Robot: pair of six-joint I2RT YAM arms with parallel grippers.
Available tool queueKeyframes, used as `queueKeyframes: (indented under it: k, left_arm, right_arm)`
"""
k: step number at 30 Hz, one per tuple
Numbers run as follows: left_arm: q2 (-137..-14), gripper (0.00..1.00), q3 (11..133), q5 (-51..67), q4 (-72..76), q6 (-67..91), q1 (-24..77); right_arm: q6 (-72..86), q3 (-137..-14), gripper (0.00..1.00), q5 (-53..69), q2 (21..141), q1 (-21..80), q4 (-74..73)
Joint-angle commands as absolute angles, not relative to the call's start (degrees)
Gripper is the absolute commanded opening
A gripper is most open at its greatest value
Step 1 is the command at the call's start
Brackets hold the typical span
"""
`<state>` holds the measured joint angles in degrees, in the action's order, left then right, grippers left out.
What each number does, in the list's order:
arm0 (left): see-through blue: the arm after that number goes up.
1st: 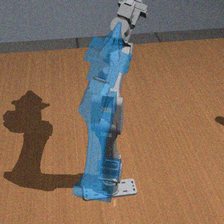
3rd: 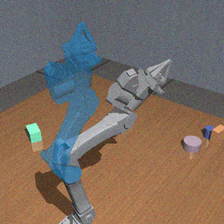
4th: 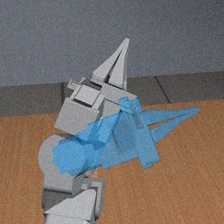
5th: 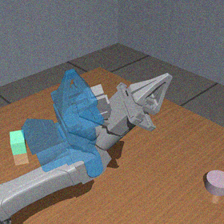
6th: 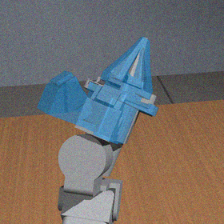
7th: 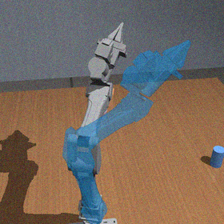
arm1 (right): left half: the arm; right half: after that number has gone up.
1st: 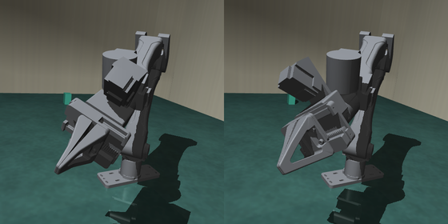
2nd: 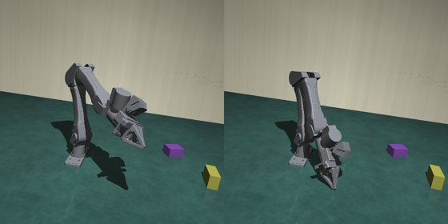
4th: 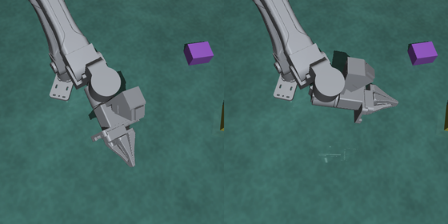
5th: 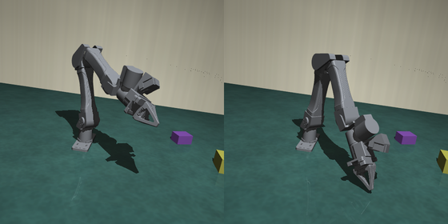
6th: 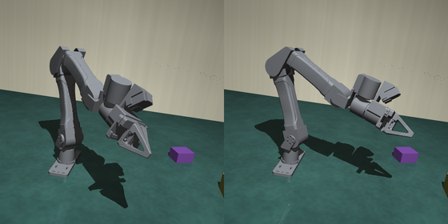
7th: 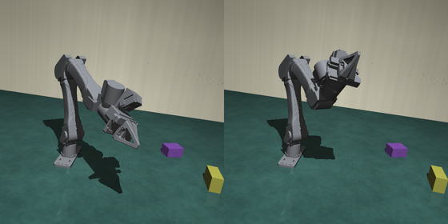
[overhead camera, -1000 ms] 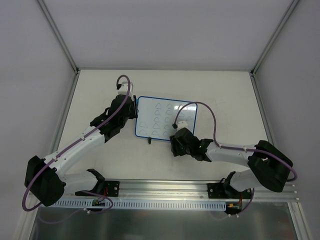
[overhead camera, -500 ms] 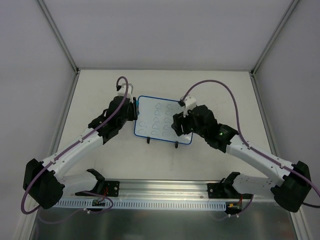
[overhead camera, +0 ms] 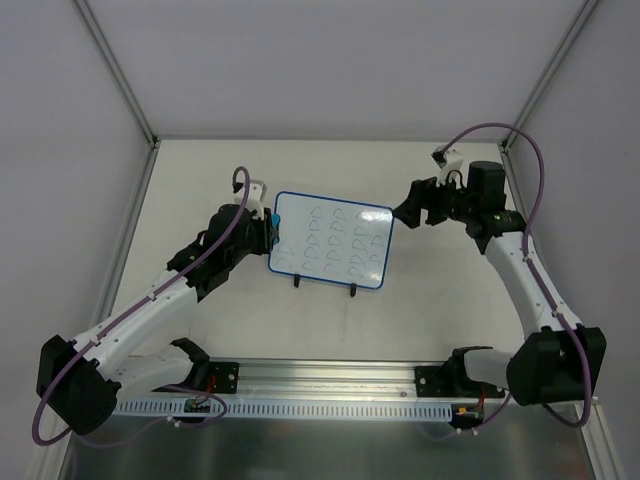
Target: Erase the whiteboard
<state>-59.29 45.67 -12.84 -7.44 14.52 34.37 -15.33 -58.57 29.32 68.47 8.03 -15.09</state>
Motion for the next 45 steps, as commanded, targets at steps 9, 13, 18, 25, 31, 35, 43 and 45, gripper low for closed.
queueKeyframes:
  k: [9,13,18,25,31,35,43,45]
  left_arm:
    - [-58.5,0.0,44.6,-5.8,-6.8,11.6,33.6]
    - [-58.4,0.0,44.4,-3.7,-6.6,10.1,33.6]
    - [-57.7,0.0,43.5,-3.4,-6.3,8.6,33.6]
    - [-58.0,0.0,42.9,-3.3,-5.9,8.1,33.6]
    - [-59.8,0.0,42.8,-3.0,-1.8,8.2,33.6]
    - [-62.2,0.0,42.5,-0.8,3.4,9.1,33.6]
    - [-69.7,0.0,42.7,3.2,15.1,10.5,33.6]
    - [-71.8,0.0,43.7,2.4,17.1,10.2,33.6]
  right_arm:
    - [-28.3,-70.3,0.8,50.5,86.5,5.2,-25.7]
    - [-31.2,-72.0,0.75,52.7,90.3,4.7,-26.5]
    - [-32.4,-74.1,0.62,56.9,94.9,4.7,-26.4]
    - [-33.0,-76.1,0.53,59.2,98.3,4.7,-26.5]
    - [-33.1,-76.7,0.42,60.3,100.6,4.8,-26.5]
    - [-33.3,-76.6,0.36,60.4,101.7,4.8,-26.4]
    - [-34.3,-75.5,0.09,58.9,101.9,4.7,-26.4]
    - [-34.4,-75.2,0.06,58.4,102.0,4.7,-26.3]
